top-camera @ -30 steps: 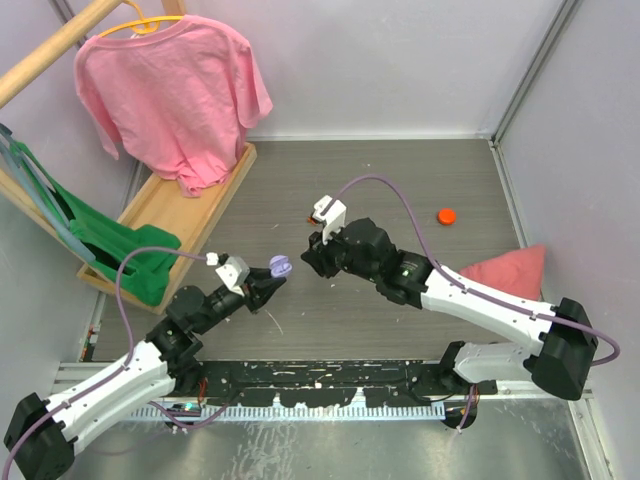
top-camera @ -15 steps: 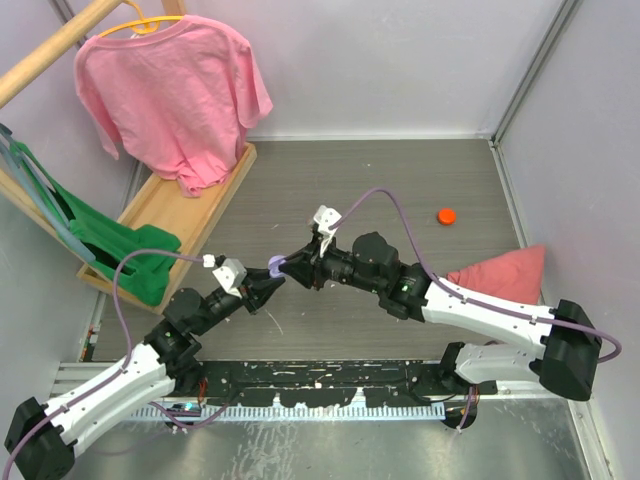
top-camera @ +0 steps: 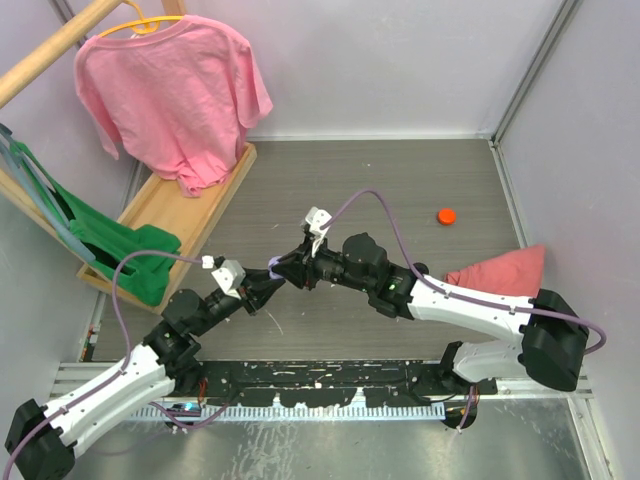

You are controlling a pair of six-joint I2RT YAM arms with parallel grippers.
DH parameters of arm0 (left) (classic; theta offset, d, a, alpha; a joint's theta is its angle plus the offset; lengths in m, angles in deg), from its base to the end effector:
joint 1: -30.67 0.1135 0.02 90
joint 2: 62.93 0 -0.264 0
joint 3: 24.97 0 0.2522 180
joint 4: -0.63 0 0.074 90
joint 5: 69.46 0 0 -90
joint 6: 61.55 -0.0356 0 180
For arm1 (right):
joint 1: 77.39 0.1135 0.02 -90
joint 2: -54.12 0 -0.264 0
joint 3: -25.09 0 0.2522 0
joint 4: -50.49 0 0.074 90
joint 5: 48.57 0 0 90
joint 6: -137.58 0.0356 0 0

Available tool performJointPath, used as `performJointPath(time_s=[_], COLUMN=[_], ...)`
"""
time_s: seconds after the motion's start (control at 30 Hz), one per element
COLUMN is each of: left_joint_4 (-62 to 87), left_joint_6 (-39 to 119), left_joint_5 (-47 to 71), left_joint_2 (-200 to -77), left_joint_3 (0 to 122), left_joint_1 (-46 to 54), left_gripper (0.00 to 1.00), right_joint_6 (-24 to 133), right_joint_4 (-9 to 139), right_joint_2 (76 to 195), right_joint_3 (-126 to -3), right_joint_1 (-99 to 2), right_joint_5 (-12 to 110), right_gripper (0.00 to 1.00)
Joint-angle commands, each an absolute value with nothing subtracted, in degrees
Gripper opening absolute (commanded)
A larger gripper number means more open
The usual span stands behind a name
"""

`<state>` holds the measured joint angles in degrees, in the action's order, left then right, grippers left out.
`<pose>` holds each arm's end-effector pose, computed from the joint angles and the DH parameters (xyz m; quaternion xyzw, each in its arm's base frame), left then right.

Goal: Insert the wireless bluetooth earbuds into the charging case
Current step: Place the earbud in the charging case.

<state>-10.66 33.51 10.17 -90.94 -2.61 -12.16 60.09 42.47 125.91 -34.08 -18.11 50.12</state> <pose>0.1030 -0.1042 0.2234 0.2798 0.6110 -0.3550 0.6499 0.1448 0.2542 0.3004 -0.3380 0.6522 0.4416 0.5151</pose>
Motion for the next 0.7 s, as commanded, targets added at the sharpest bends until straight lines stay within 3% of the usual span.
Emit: performJointPath(time_s=[0.0, 0.43, 0.67], left_joint_4=[-14.9, -14.8, -14.8], left_joint_6=[33.2, 33.3, 33.3], left_joint_5=[9.6, 9.8, 9.4], left_joint_2=[-89.9, -89.5, -89.4], left_joint_3=[-2.6, -2.7, -2.6], left_joint_1=[-12.0, -12.0, -11.9], left_gripper=[0.03, 0.03, 0.04], right_joint_6=[61.4, 61.5, 62.2], right_joint_4=[38.2, 43.6, 44.5], right_joint_2=[126.3, 125.8, 126.7], right_joint_3=[-34.6, -35.8, -36.5], right_joint_1=[-17.9, -17.8, -17.8], right_joint_5=[51.1, 51.3, 52.0], right_gripper=[0.23, 0.24, 0.31])
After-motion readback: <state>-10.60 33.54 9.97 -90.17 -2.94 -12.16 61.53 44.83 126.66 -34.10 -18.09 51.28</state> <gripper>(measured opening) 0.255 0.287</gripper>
